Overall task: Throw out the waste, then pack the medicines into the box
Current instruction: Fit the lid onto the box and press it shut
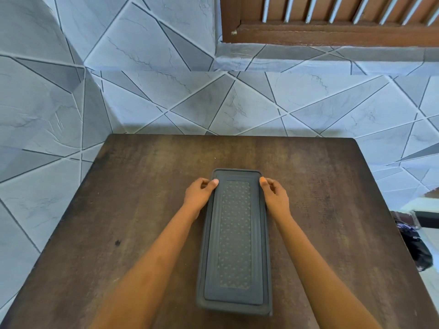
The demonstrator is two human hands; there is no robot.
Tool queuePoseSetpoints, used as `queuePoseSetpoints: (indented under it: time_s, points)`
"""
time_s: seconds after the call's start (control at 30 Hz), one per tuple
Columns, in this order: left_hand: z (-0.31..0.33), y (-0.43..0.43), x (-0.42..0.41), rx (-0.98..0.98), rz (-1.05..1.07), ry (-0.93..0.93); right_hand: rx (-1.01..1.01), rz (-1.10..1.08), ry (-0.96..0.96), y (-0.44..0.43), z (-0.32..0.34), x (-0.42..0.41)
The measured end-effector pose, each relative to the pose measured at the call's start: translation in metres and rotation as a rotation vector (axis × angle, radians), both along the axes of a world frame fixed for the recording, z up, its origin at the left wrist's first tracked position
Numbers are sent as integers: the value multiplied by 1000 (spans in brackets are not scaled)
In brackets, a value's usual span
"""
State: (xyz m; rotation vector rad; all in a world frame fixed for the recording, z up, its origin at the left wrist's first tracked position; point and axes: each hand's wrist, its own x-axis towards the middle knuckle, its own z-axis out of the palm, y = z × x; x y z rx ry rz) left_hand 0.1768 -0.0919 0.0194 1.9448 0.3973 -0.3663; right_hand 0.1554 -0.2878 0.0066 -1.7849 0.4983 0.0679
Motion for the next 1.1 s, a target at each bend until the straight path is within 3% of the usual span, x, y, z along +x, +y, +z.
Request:
queuePoseSetpoints:
  time_s: [0.1,0.17,0.23,0.33,0.63,0.8,1.1]
  points:
    - [13,29,-37,37,-288,291,-59,175,131,-13,14,-50]
    - [18,45,-61,58,-484,473,37,391,305,-20,21,-85]
    - [19,50,-80,-9,-549,529,142,541,408,-22,26,-110]
    - [15,48,-92,-106,-460,442,196,488,360,-20,24,-121]
    - [16,28,-63,-145,-41,141,228,143,117,6,9,-78]
    - [19,20,-26,-82,68,35,120,176,43,13,14,-39]
    - [12,18,23,13,160,21,65,211,122,13,17,21]
